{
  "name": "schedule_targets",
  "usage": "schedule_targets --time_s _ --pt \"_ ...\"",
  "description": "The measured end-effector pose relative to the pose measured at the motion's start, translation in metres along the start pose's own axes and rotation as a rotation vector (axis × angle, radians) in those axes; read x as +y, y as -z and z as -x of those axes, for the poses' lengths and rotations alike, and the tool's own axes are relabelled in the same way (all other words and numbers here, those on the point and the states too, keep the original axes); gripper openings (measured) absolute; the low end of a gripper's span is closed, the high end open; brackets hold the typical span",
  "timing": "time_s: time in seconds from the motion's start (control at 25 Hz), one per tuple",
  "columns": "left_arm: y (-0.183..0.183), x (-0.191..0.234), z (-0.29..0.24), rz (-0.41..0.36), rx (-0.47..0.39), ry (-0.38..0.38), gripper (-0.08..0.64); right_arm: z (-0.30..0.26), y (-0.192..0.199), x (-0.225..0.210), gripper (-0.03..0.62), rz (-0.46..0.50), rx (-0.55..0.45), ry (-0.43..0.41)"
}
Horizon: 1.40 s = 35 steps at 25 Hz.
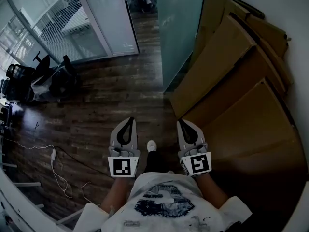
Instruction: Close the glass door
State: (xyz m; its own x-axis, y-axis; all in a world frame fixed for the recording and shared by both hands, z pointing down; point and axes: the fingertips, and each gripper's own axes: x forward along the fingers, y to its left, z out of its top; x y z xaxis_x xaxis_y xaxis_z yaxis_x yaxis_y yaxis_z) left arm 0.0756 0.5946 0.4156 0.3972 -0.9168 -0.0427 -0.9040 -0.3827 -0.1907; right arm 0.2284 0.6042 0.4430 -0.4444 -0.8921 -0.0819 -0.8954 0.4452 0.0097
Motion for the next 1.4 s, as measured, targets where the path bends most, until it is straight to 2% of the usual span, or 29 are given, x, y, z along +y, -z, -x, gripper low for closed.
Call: schedule_targets --time_s 0.24,0.44,0.72,0.88,1.16,1.4 --pt "0.010 0.036 -0.049 -0.019 0.005 0.037 -0.002 -0.061 0.009 -0.009 0.008 0.000 0.032 0.011" --pt "0.024 0.077 -0.074 -0.006 0.020 0.033 -0.002 -0.113 0.014 -0.002 0.008 0.004 0.045 0.004" --pt "0.031 0.126 -0.115 -0.005 -0.019 0.031 -0.002 -0.176 0.019 -0.006 0.008 0.026 0.061 0.008" --pt "0.034 0.150 -0.132 0.001 -0.013 0.038 -0.002 -0.208 0.014 -0.008 0.008 0.035 0.051 0.024" --pt "0.041 0.181 -0.154 -0.013 -0.030 0.032 -0.002 -0.242 0.021 -0.009 0.008 0.031 0.050 0.040" --pt "0.045 0.186 -0.165 0.005 -0.015 0.042 -0.002 -0.255 0.022 -0.013 0.008 0.029 0.052 0.044"
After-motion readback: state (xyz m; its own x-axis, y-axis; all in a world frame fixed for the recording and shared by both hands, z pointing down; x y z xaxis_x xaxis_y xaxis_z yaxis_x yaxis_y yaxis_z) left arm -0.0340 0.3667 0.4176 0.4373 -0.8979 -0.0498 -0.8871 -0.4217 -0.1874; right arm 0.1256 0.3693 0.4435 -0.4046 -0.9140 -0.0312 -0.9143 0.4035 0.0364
